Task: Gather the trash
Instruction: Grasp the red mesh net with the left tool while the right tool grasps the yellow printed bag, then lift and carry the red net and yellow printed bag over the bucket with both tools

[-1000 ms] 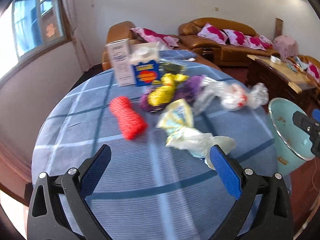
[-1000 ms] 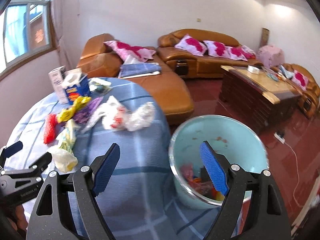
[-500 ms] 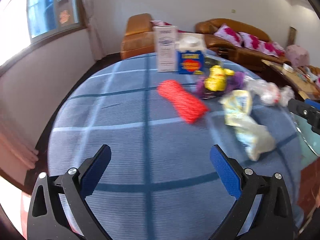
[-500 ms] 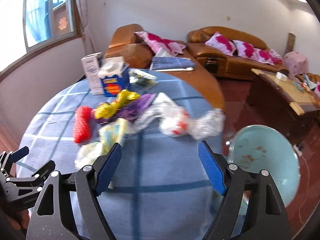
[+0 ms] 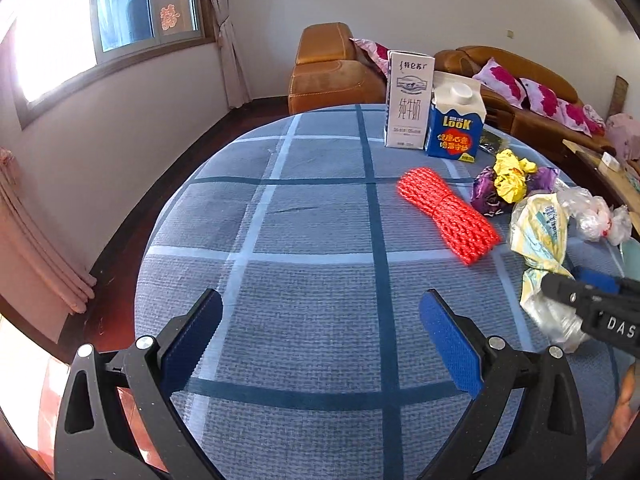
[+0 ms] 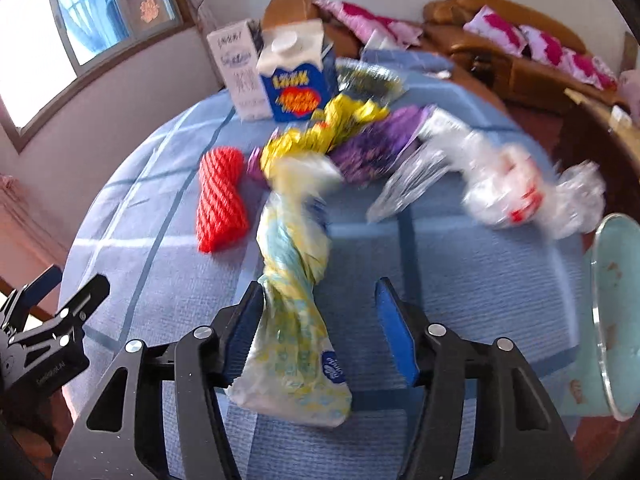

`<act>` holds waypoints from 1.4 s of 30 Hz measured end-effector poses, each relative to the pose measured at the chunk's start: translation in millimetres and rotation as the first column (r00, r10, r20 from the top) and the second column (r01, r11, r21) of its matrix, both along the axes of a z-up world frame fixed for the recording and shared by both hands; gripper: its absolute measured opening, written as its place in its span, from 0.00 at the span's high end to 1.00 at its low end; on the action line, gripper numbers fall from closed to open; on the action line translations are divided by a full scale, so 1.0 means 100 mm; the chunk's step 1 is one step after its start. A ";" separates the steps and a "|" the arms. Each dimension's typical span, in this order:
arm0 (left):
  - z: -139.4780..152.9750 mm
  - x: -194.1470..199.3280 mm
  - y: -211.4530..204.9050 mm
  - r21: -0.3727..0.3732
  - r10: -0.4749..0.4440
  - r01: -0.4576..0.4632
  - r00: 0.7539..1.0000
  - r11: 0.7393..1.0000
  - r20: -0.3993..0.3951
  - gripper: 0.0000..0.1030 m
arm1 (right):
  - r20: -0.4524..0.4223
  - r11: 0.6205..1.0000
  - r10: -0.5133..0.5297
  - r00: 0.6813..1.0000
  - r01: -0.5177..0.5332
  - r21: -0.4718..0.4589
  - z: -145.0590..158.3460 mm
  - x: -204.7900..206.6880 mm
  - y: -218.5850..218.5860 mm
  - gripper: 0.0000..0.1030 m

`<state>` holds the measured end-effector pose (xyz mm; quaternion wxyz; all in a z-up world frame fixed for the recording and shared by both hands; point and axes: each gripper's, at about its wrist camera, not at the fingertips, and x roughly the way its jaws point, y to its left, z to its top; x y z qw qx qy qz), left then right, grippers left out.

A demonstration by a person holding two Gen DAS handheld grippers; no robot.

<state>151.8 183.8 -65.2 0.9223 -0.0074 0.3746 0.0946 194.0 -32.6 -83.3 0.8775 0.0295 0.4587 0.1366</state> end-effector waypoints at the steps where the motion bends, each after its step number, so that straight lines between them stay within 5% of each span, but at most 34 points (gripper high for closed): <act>1: 0.00 0.00 0.01 0.001 0.002 -0.002 1.000 1.000 -0.001 0.06 | -0.012 1.000 0.004 1.000 -0.004 0.016 -0.03 0.00 -0.01 0.52; 5: 0.00 0.04 0.03 -0.002 0.018 -0.018 1.000 1.000 -0.010 0.07 | -0.003 0.998 0.047 0.999 -0.047 0.043 0.00 -0.05 0.00 0.78; 13: 0.10 0.28 -0.16 -0.010 -0.003 0.003 1.000 1.000 0.007 0.07 | 0.245 0.999 -0.025 0.969 0.034 -0.035 0.61 -0.26 -0.29 0.78; 22: 0.03 0.90 -0.70 -0.053 -0.015 0.013 0.999 0.999 -0.036 0.09 | 0.309 0.979 -0.125 0.943 0.167 -0.114 0.79 -0.09 -0.88 0.78; 29: -0.25 1.25 -0.86 -0.100 0.005 -0.024 0.982 0.995 -0.188 0.31 | 0.294 0.977 -0.176 0.940 0.202 -0.063 0.75 -0.12 -1.12 0.78; 33: -0.25 1.24 -0.84 -0.098 0.024 -0.043 0.982 0.994 -0.187 0.39 | 0.272 0.980 -0.182 0.945 0.198 -0.033 0.70 -0.14 -1.11 0.78; 35: -0.23 1.22 -0.84 -0.095 0.020 -0.037 0.984 0.995 -0.176 0.61 | 0.263 0.980 -0.188 0.947 0.199 -0.018 0.68 -0.15 -1.09 0.78; 38: -0.22 1.15 -0.82 -0.094 0.006 -0.022 0.985 0.995 -0.171 0.74 | 0.260 0.982 -0.183 0.948 0.191 -0.003 0.67 -0.24 -1.07 0.78; 42: -0.19 0.98 -0.78 -0.086 -0.001 -0.013 0.988 0.996 -0.154 0.75 | 0.264 0.983 -0.180 0.948 0.185 0.004 0.69 -0.33 -1.08 0.78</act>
